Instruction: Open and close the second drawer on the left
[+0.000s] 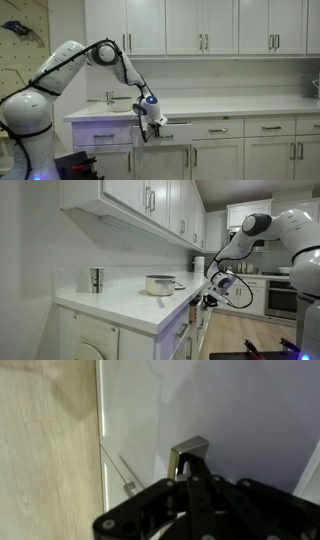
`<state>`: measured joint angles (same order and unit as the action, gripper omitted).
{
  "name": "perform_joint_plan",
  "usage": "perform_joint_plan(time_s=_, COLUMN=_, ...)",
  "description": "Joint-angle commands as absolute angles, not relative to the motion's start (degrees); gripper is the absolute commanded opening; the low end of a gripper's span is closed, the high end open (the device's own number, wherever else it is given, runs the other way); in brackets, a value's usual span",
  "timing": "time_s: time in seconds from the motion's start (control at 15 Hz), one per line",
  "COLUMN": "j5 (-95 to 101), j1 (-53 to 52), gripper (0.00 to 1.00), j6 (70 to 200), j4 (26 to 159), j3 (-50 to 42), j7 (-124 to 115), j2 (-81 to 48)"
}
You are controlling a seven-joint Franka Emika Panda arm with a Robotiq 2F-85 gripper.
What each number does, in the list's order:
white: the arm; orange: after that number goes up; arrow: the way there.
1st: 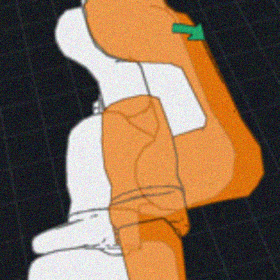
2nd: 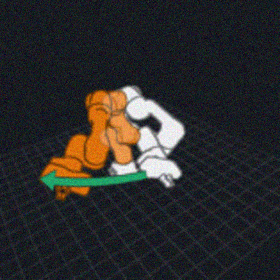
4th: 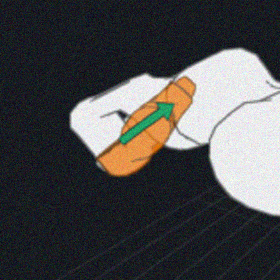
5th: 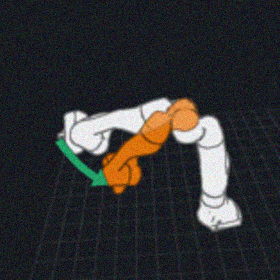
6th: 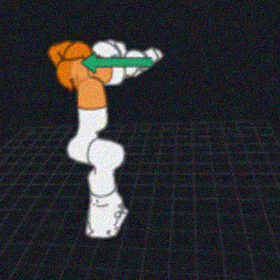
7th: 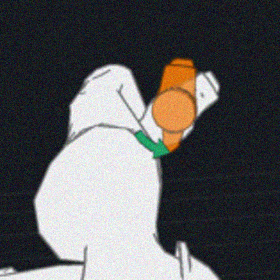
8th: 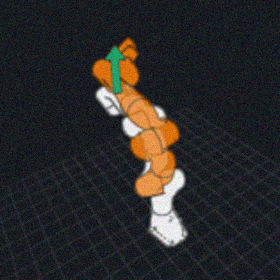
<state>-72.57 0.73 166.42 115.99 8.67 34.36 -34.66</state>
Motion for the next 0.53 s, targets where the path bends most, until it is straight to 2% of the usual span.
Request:
perform_joint_plan(time_s=0.0, j5=-76.0, j1=0.6, gripper=0.00, j6=166.1, j4=113.6, j3=11.0, j7=33.4, j2=-35.2)
perform_joint_plan(time_s=0.47, j5=-88.4, j1=4.9, gripper=0.00, j6=161.2, j4=112.9, j3=15.4, j7=34.6, j2=-32.5)
